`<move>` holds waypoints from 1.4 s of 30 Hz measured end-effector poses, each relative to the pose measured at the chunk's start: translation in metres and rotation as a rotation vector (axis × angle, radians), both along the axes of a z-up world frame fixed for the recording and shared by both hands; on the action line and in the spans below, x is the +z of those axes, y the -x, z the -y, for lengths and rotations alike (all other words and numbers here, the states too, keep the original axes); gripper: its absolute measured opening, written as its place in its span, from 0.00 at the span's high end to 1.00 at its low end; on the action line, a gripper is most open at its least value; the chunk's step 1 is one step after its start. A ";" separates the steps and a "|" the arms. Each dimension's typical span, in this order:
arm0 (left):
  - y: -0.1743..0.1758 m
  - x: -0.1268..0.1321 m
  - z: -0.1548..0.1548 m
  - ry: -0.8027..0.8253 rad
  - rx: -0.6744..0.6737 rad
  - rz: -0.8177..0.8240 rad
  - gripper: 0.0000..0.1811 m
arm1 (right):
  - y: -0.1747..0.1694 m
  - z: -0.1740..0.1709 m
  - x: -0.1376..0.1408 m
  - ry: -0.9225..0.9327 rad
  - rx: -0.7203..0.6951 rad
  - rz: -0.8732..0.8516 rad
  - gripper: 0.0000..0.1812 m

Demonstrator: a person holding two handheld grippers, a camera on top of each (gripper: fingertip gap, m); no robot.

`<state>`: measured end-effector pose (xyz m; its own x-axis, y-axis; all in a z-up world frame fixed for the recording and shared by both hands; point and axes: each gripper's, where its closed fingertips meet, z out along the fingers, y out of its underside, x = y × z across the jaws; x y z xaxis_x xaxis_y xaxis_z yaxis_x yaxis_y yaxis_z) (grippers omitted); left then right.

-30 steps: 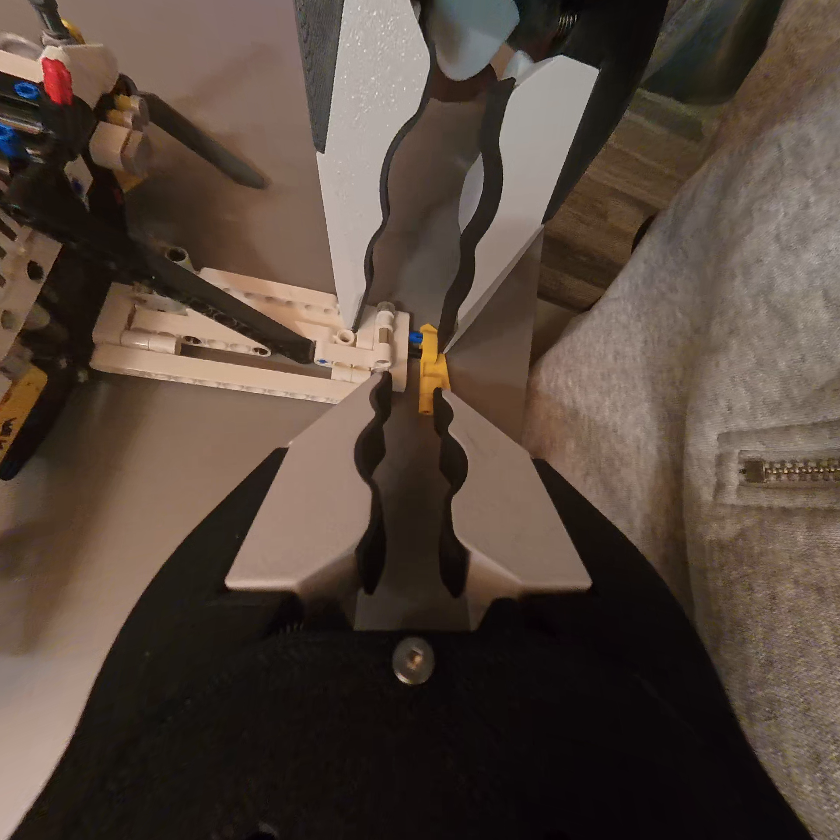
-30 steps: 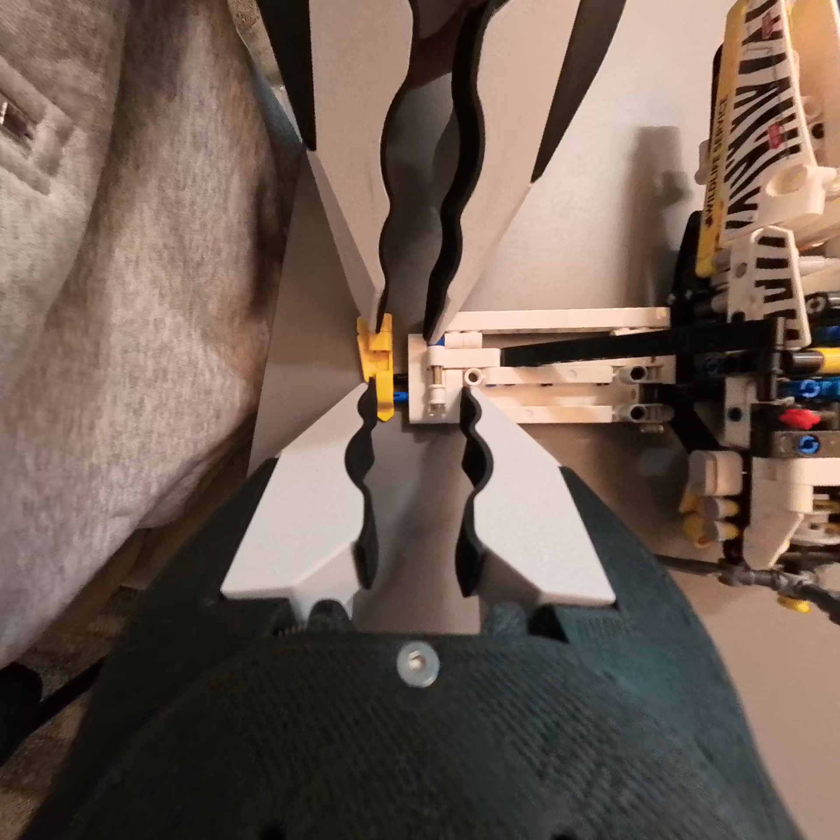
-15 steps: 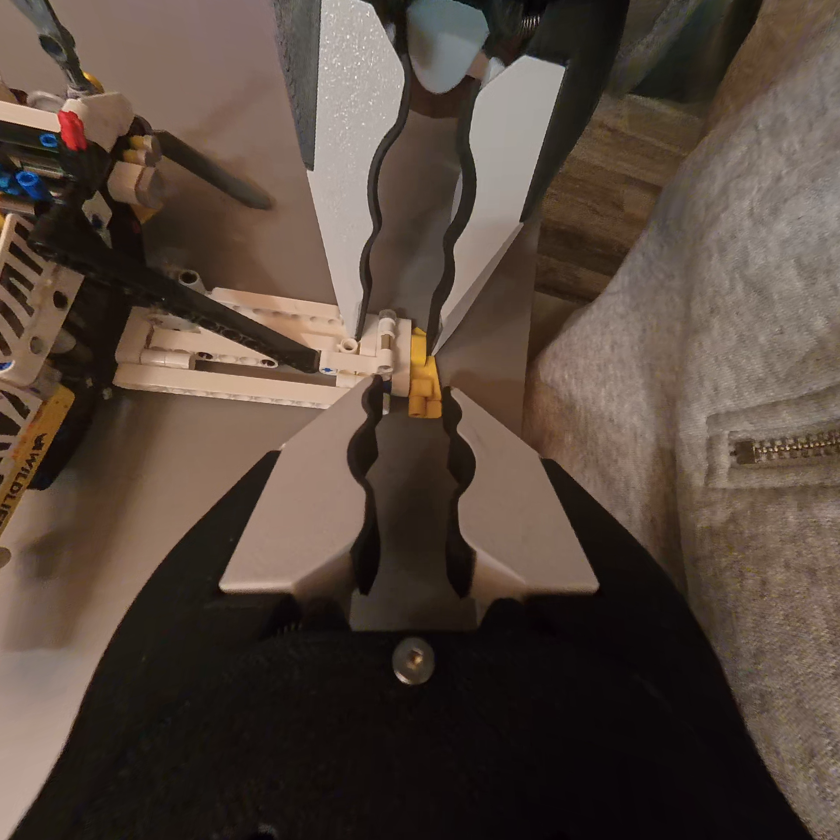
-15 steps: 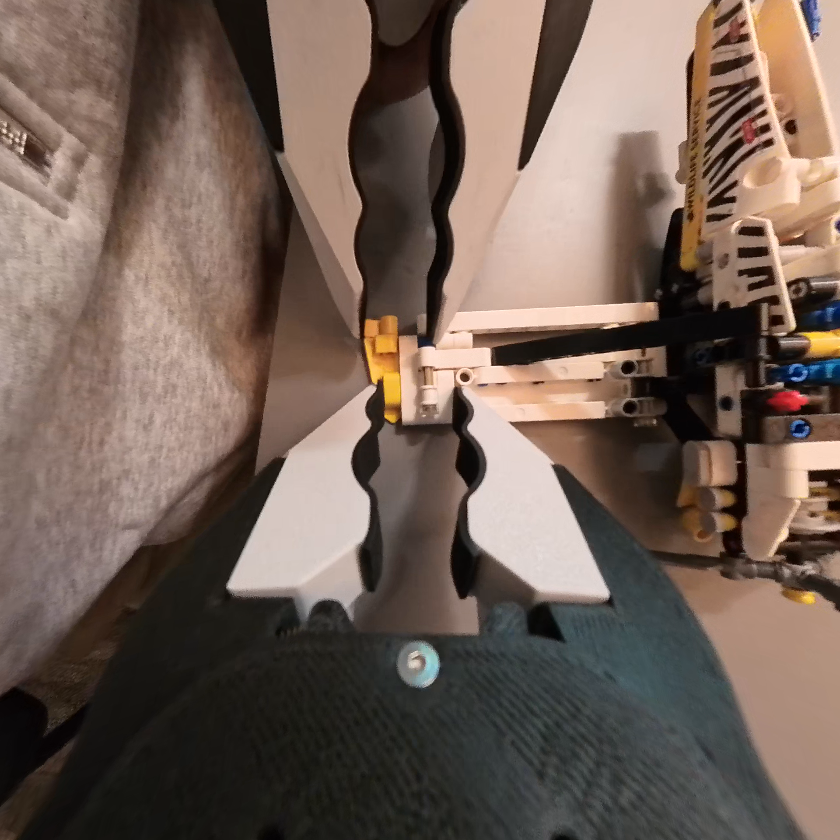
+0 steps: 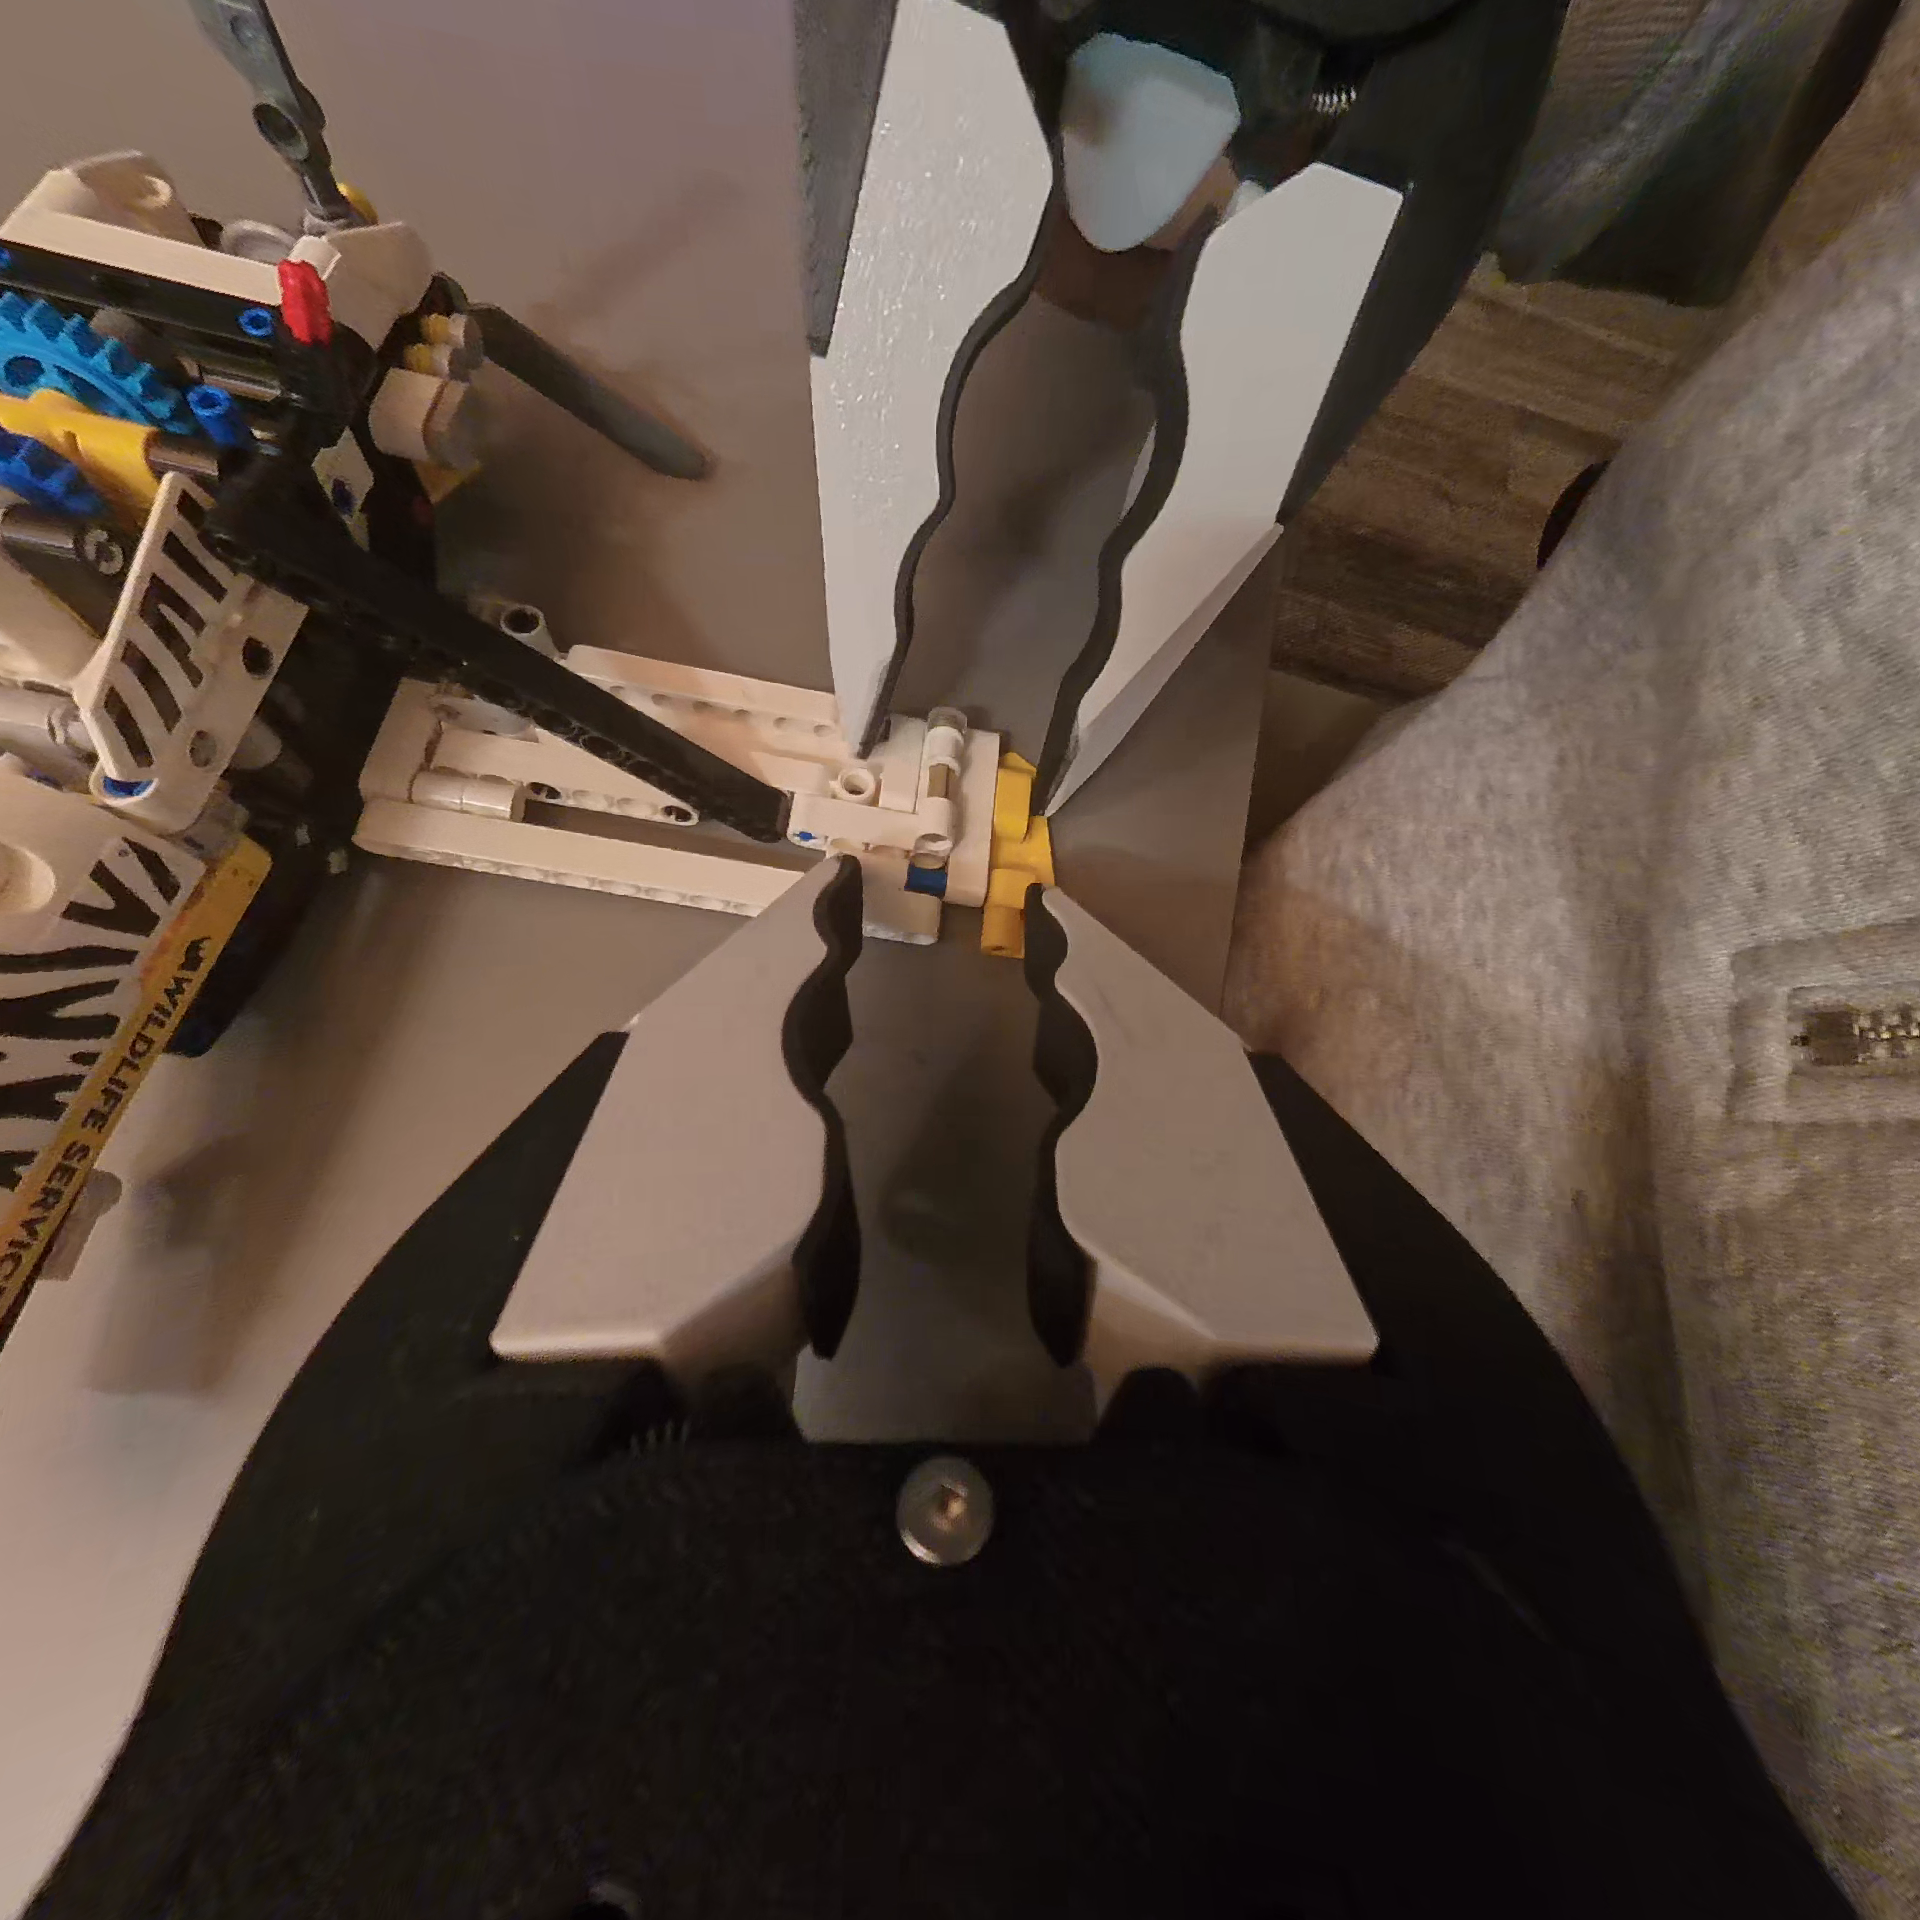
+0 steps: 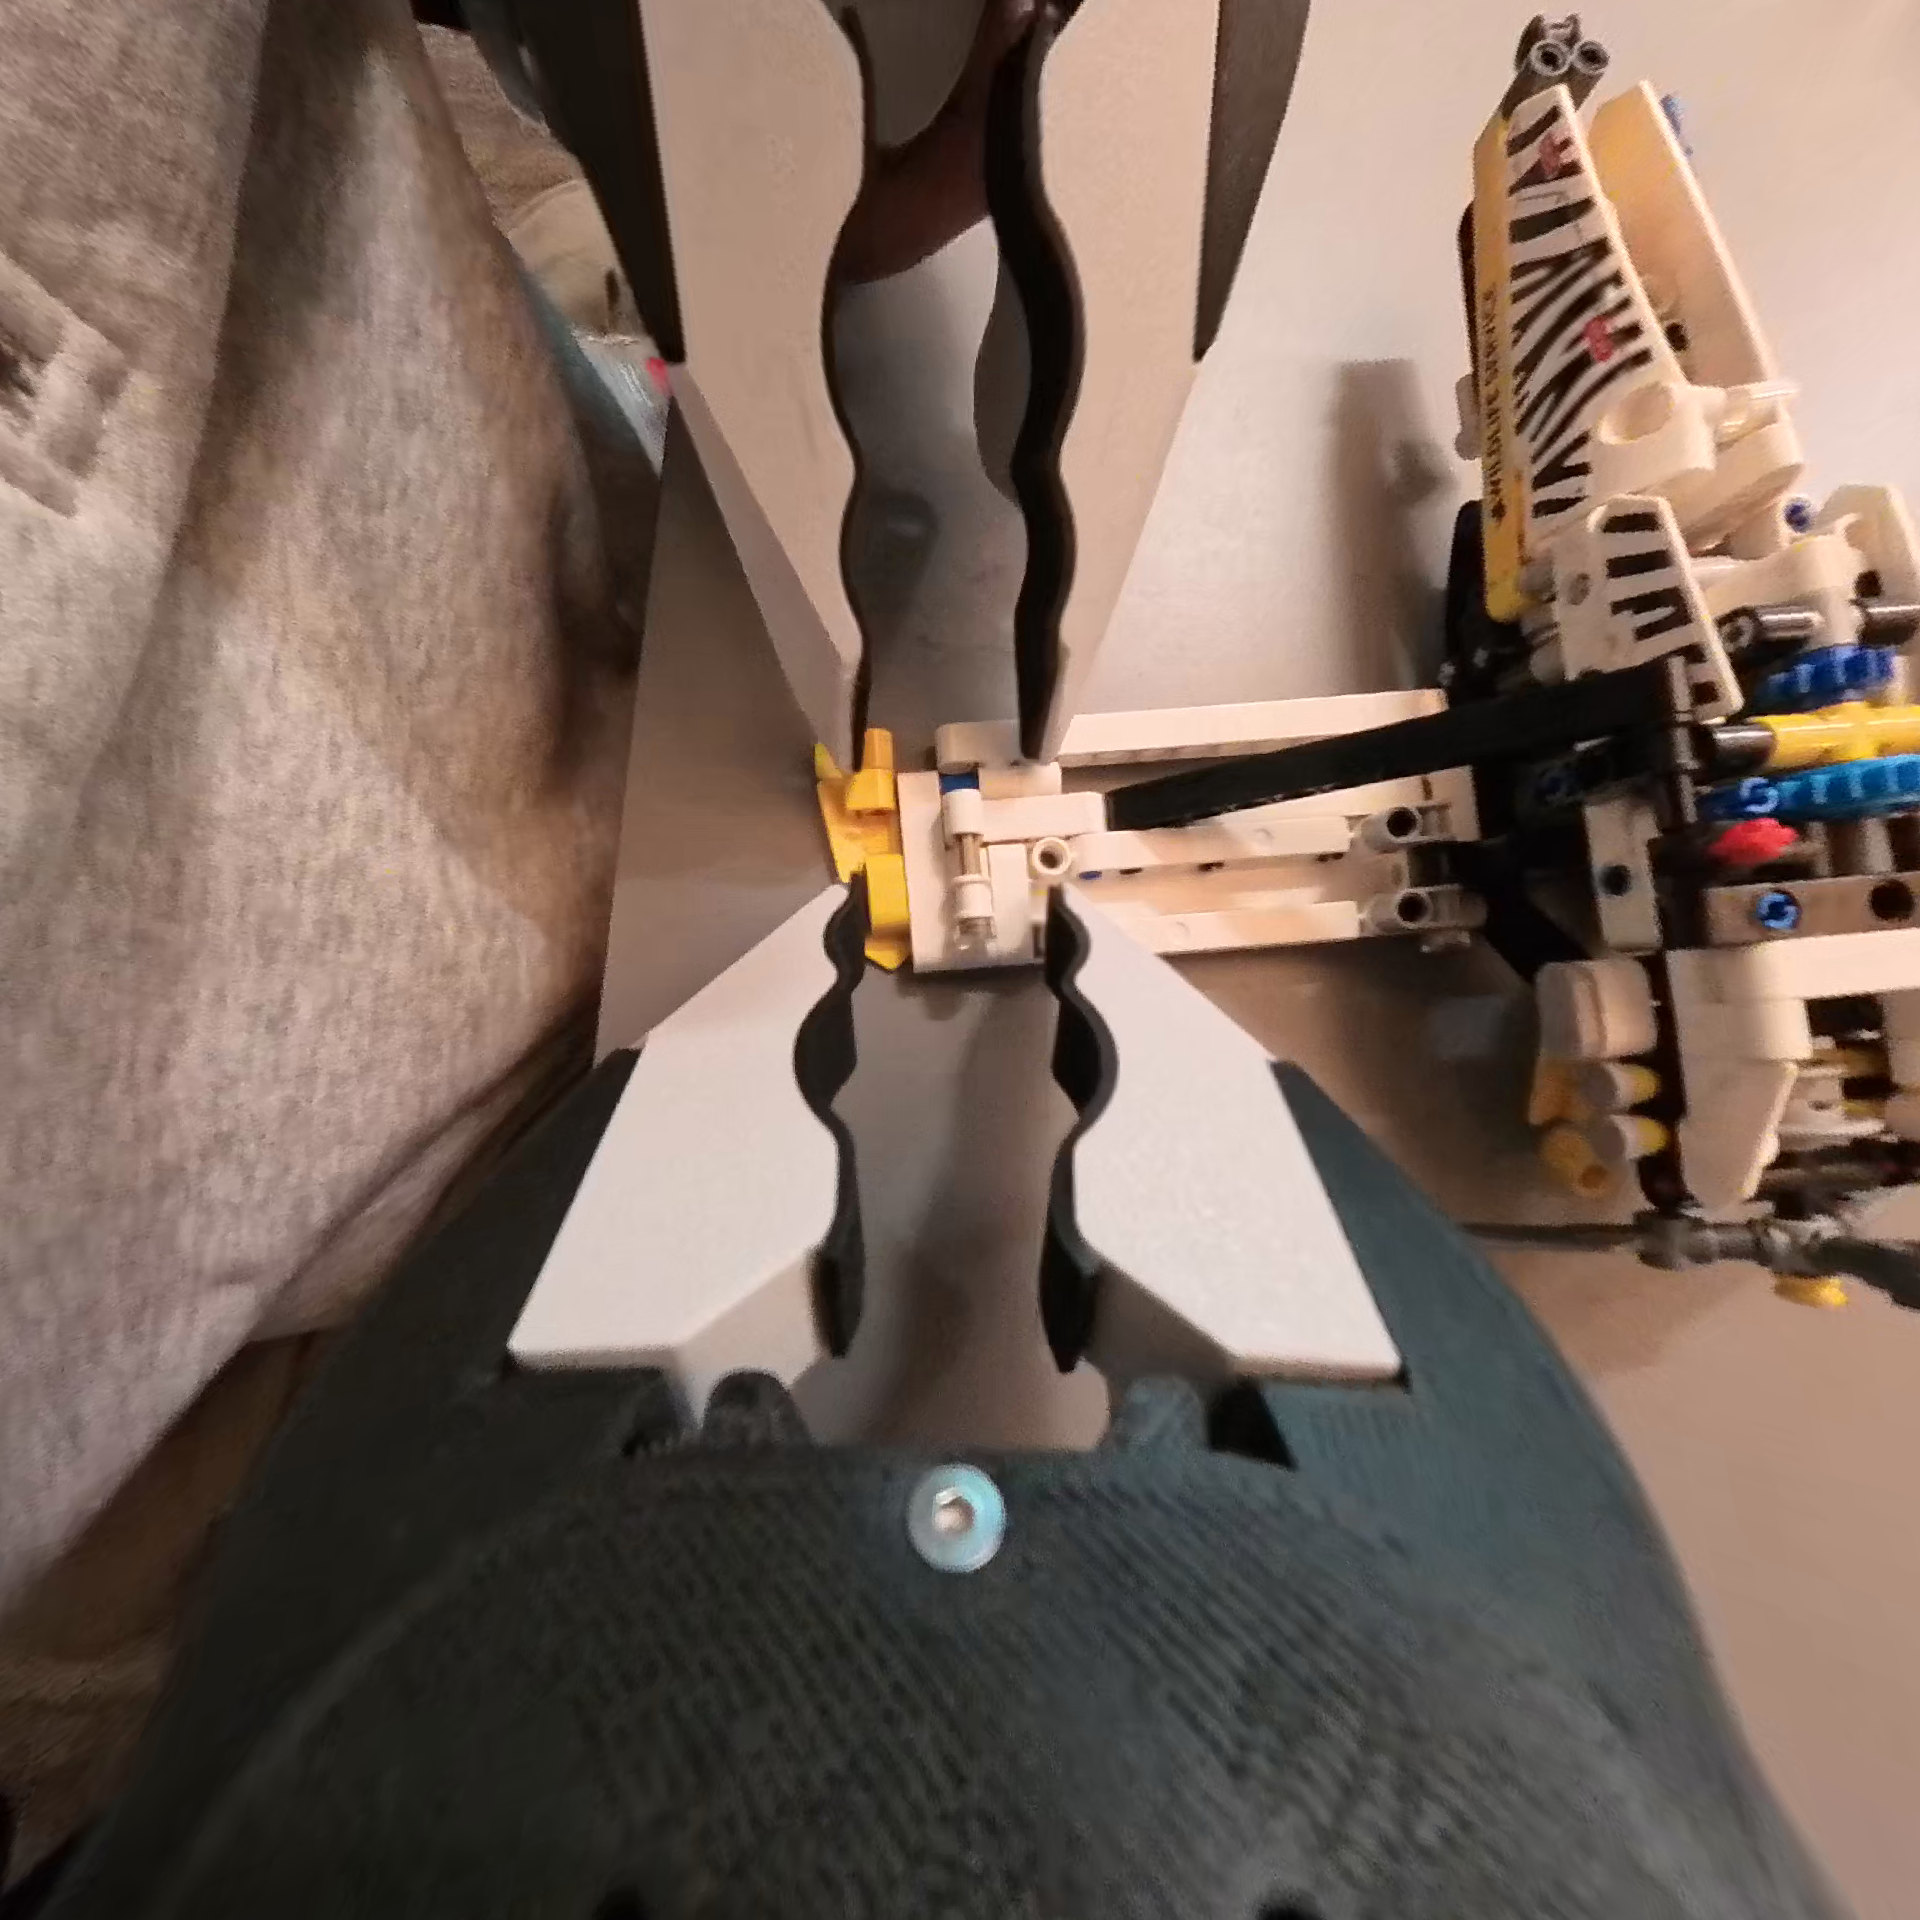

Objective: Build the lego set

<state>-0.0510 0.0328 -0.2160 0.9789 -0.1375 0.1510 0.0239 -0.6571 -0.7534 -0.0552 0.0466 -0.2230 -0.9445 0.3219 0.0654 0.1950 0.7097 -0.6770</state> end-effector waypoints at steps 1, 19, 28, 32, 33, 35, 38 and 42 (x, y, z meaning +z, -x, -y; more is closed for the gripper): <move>0.001 0.001 0.000 -0.006 0.006 0.004 0.84 | 0.001 -0.001 0.001 -0.001 -0.011 -0.014 0.81; 0.035 0.022 0.002 -0.146 0.150 0.046 0.81 | 0.016 -0.033 0.047 0.380 -0.469 -0.169 0.70; 0.064 0.010 -0.012 -0.075 0.226 -0.240 0.89 | 0.039 -0.063 0.053 0.301 -0.718 -0.362 0.77; 0.062 0.022 -0.010 -0.157 0.236 -0.317 0.90 | 0.049 -0.080 0.078 0.371 -0.779 -0.539 0.87; 0.062 0.026 -0.009 -0.177 0.242 -0.323 0.90 | 0.050 -0.086 0.083 0.394 -0.806 -0.572 0.87; 0.065 0.030 -0.007 -0.203 0.265 -0.317 0.90 | 0.047 -0.090 0.090 0.448 -0.815 -0.588 0.87; 0.080 0.034 0.005 -0.219 0.342 -0.294 0.87 | 0.042 -0.095 0.099 0.514 -0.823 -0.616 0.88; 0.145 0.075 0.056 -0.398 0.626 -0.350 0.81 | 0.042 -0.095 0.100 0.532 -0.813 -0.606 0.88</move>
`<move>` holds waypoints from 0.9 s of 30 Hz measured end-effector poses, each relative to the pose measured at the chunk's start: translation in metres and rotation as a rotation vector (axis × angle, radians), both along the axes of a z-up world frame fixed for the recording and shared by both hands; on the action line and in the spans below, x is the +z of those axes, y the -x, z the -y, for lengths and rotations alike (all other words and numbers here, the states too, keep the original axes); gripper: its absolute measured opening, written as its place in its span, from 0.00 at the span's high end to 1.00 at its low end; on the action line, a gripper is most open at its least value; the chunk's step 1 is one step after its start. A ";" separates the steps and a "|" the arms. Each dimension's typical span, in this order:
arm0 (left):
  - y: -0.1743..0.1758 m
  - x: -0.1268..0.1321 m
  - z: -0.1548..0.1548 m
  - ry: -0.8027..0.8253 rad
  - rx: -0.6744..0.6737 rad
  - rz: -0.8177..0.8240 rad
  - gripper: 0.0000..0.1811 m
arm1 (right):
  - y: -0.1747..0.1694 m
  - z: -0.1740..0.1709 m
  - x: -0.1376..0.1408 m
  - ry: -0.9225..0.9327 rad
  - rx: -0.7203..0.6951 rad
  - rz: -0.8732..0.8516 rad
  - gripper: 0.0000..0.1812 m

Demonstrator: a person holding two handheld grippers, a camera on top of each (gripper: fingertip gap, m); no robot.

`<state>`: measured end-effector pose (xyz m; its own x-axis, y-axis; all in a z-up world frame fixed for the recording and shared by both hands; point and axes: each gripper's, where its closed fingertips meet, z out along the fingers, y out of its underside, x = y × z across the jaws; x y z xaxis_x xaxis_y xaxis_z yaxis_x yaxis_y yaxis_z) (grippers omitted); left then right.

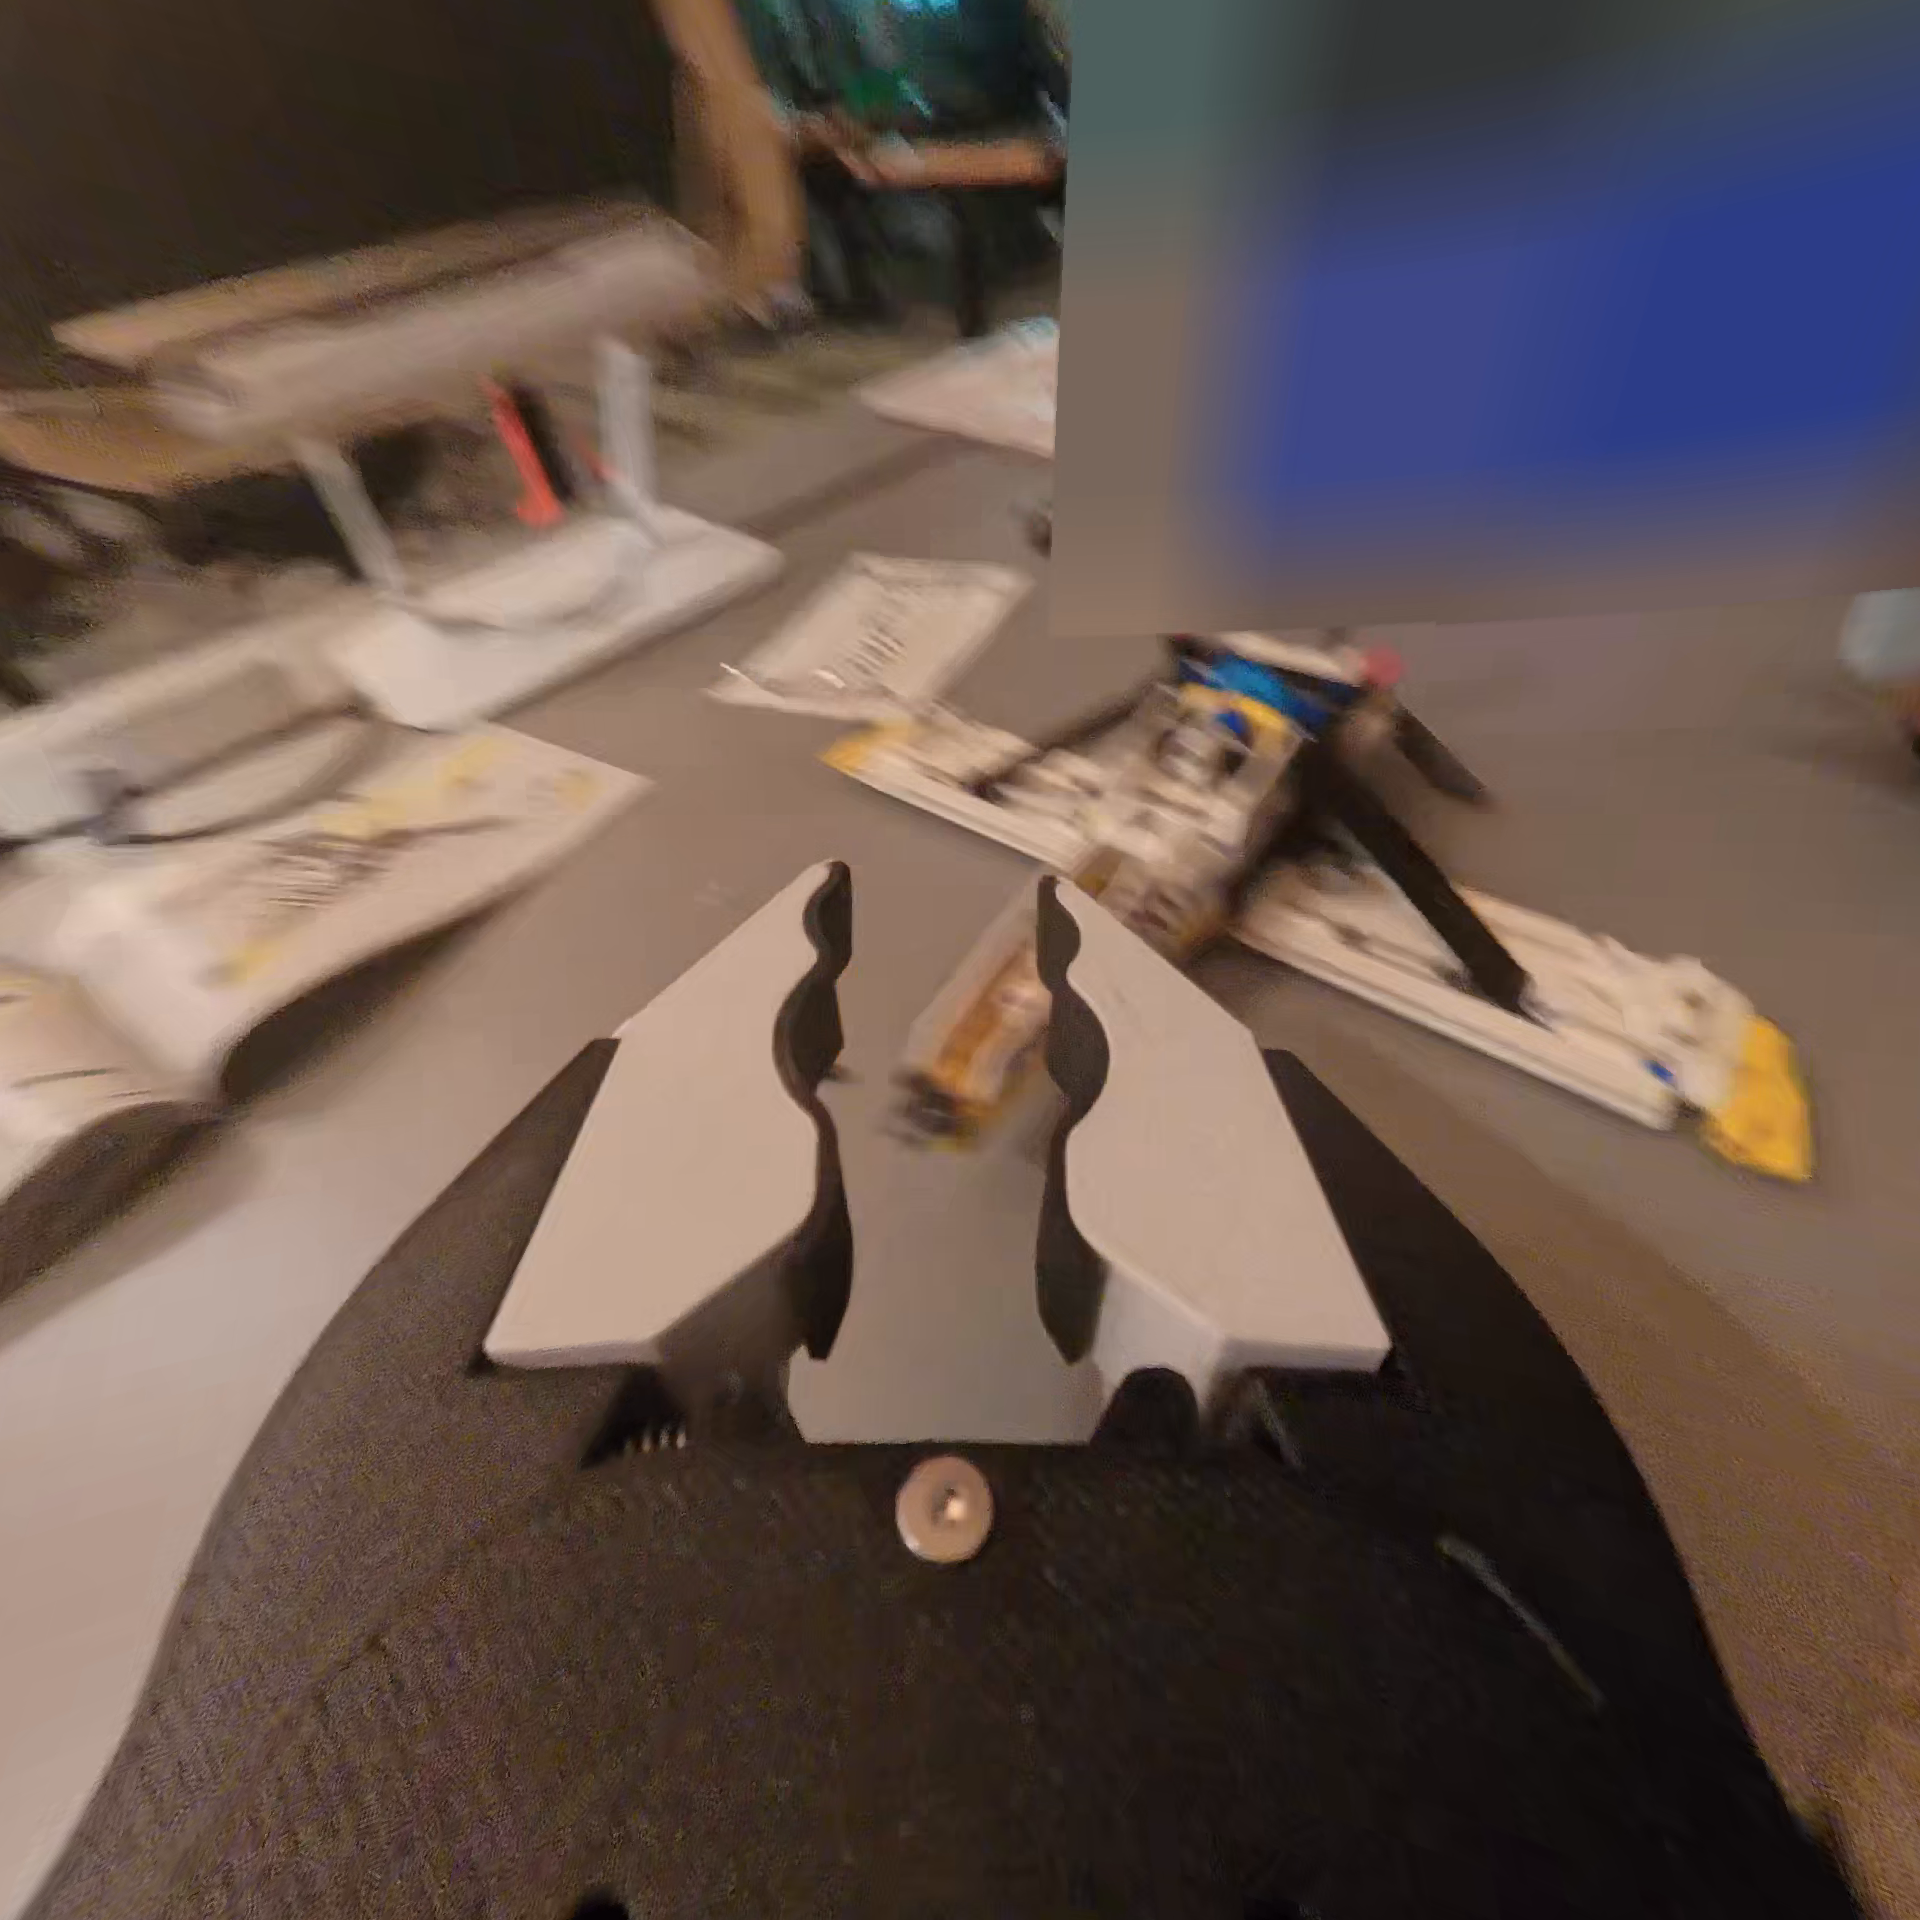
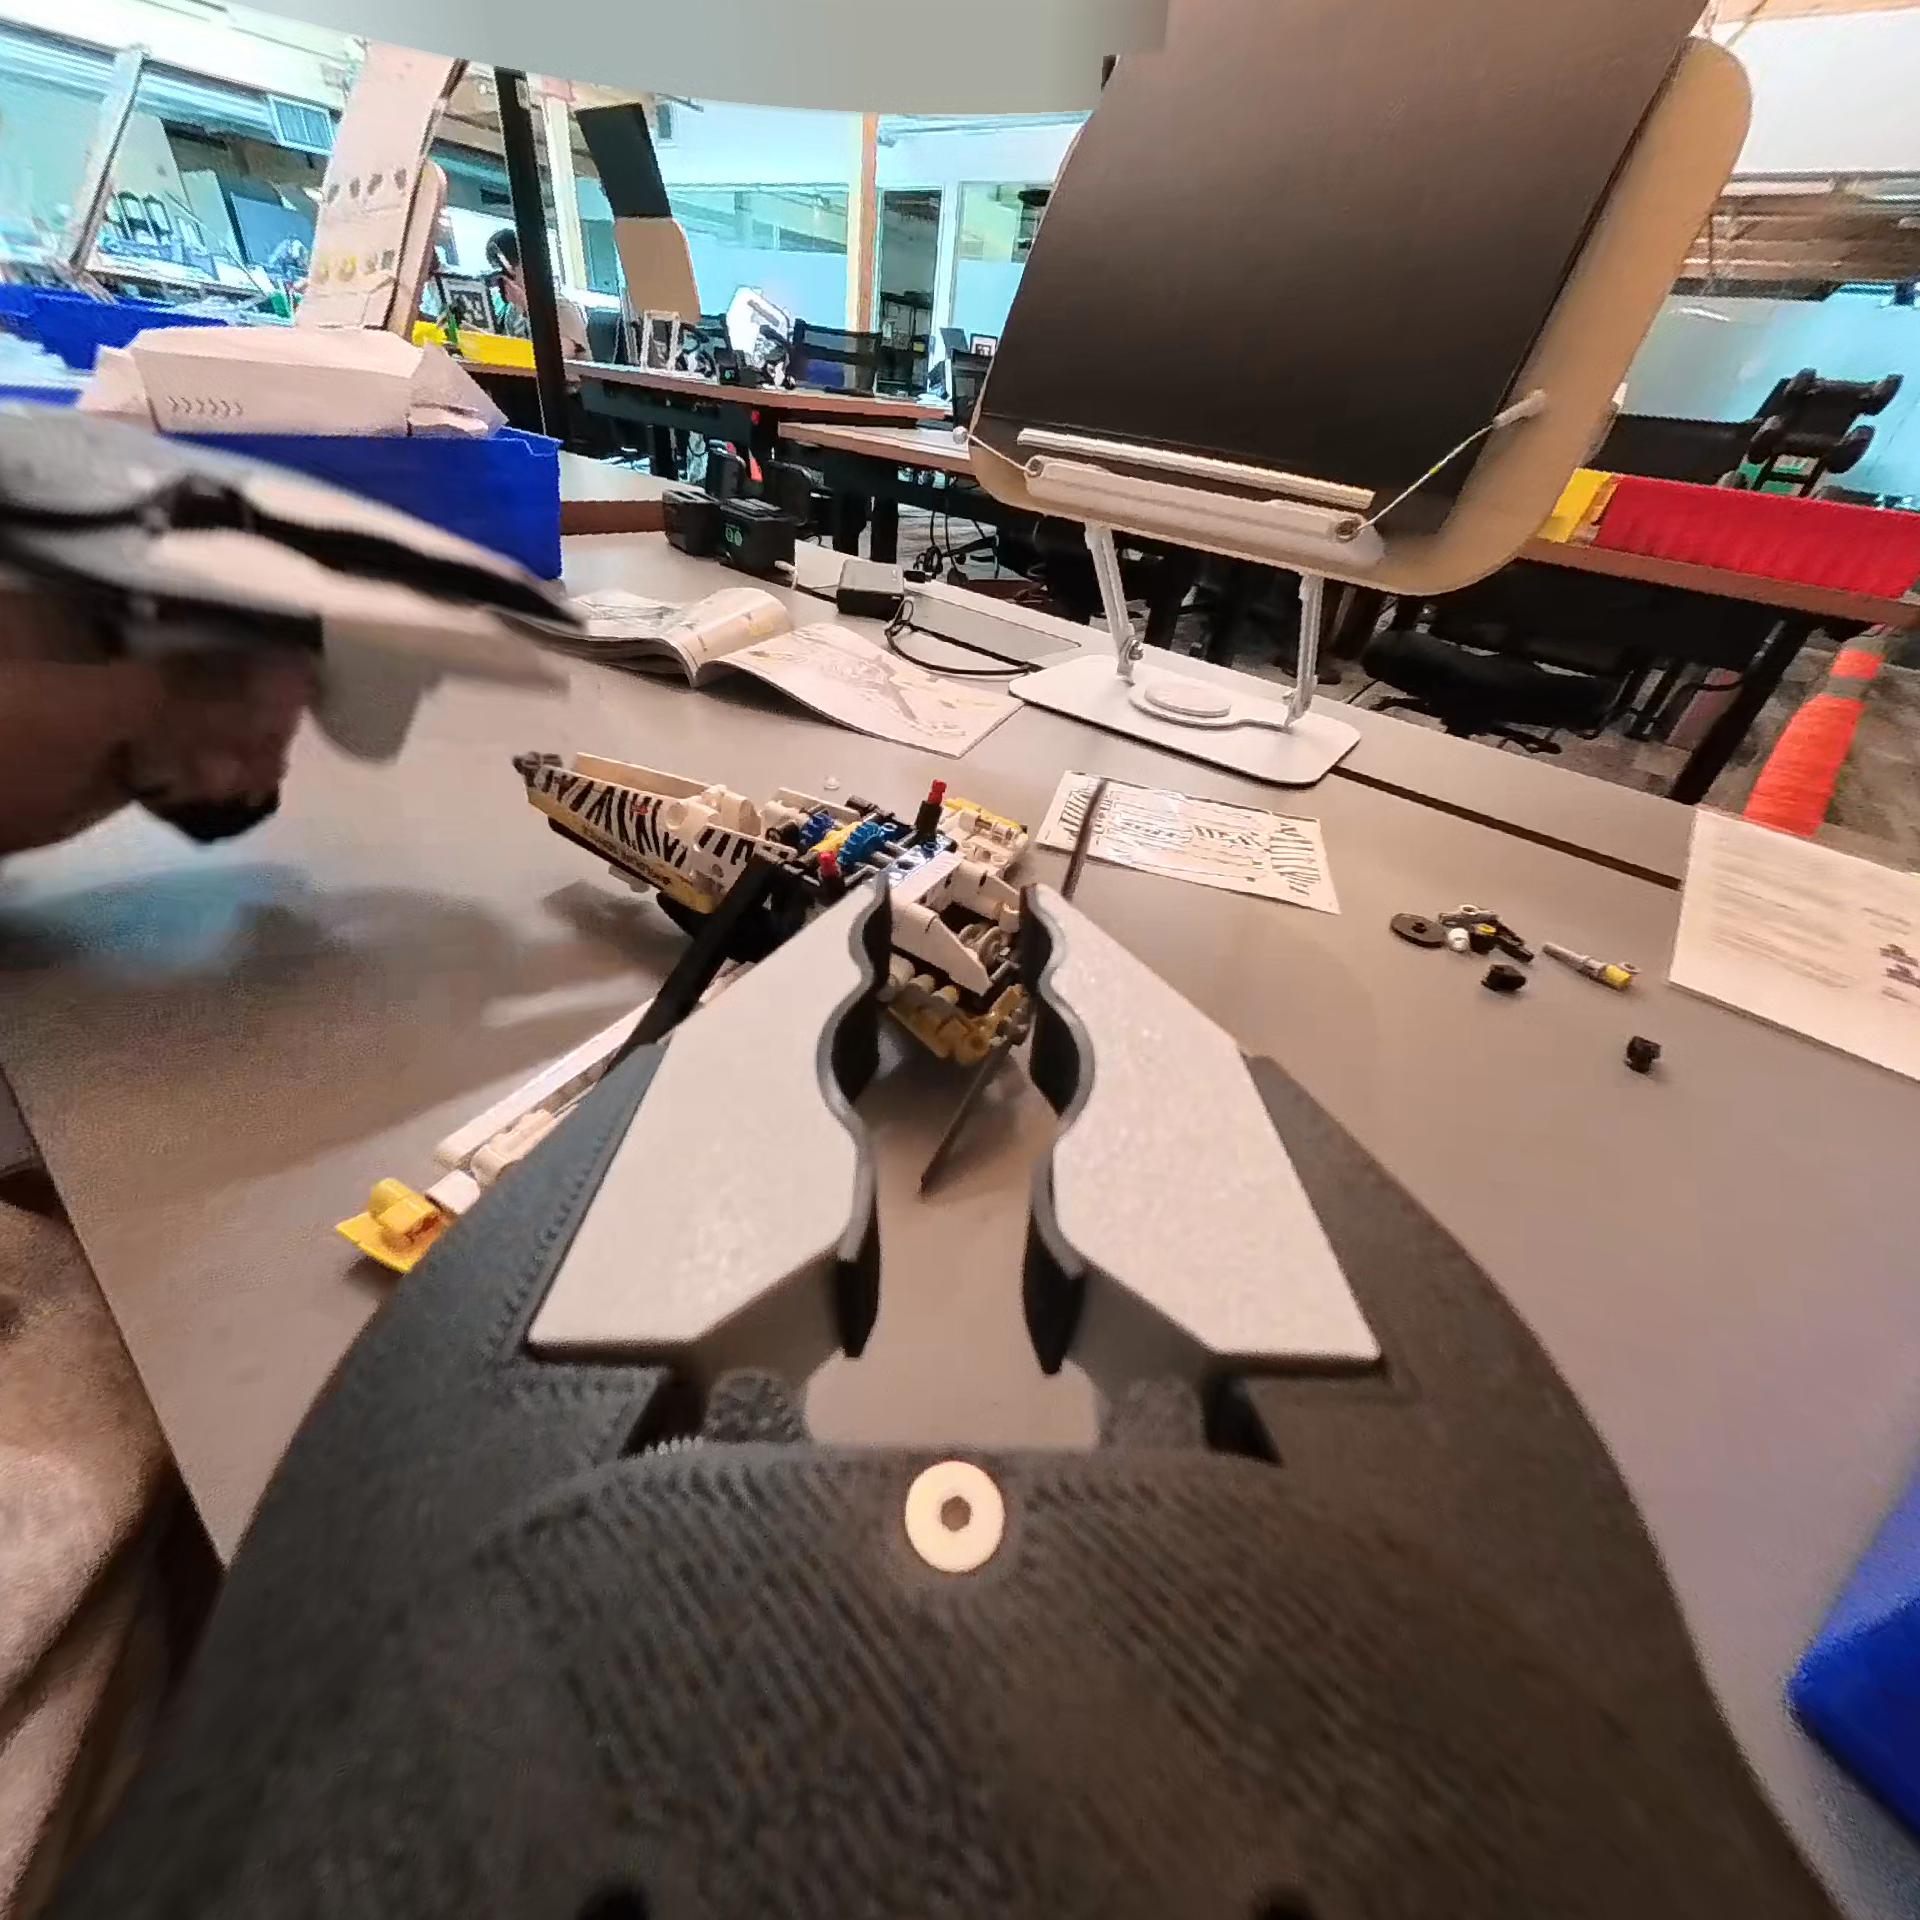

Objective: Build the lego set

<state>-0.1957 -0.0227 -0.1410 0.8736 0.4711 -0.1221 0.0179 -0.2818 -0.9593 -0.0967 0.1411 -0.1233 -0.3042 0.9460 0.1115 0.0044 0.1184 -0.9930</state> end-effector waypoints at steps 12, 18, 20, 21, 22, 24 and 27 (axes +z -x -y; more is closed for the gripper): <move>0.219 -0.056 -0.042 0.345 0.144 0.307 0.60 | -0.012 0.015 0.006 -0.142 -0.001 -0.121 0.95; 0.242 -0.091 -0.048 0.404 0.209 0.389 0.53 | -0.018 0.013 0.016 -0.196 -0.042 -0.240 1.00; 0.240 -0.091 -0.048 0.401 0.219 0.376 0.55 | -0.017 0.013 0.016 -0.218 -0.054 -0.255 1.00; 0.239 -0.091 -0.048 0.406 0.221 0.380 0.56 | -0.016 0.013 0.015 -0.228 -0.058 -0.254 1.00; 0.239 -0.091 -0.048 0.417 0.219 0.390 0.57 | -0.015 0.014 0.014 -0.238 -0.059 -0.248 1.00; 0.239 -0.090 -0.048 0.435 0.214 0.400 0.66 | -0.014 0.016 0.013 -0.257 -0.059 -0.245 1.00; 0.242 -0.089 -0.046 0.436 0.208 0.359 0.84 | -0.014 0.018 0.013 -0.285 -0.067 -0.261 1.00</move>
